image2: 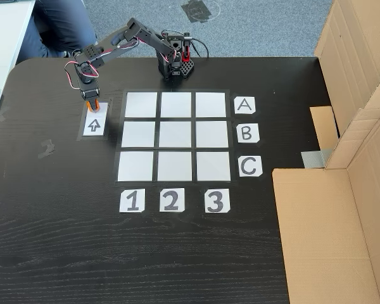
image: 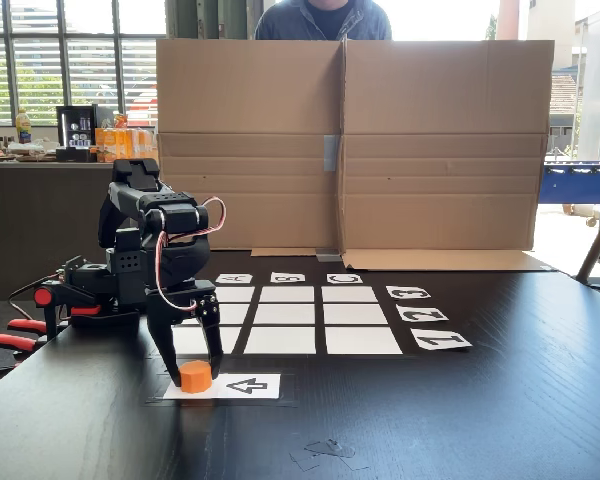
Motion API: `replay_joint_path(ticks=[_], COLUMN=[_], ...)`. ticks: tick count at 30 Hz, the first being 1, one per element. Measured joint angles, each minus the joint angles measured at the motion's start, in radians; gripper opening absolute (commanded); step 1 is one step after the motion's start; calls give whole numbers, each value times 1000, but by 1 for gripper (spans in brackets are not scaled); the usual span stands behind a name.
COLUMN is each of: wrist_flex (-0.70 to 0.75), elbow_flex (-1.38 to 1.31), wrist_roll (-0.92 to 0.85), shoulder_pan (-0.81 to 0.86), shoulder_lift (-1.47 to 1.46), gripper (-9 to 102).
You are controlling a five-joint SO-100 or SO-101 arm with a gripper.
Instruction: Pick up the round, orange token and place it in the grid on square A1.
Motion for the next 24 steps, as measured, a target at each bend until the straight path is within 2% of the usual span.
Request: replay_joint_path(ticks=[14,24], wrist_flex=[58,58], elbow_flex=[25,276], wrist_roll=[0,-3], shoulder_pan=[95,123], shoulder_lift=[407,769], gripper=[4,4])
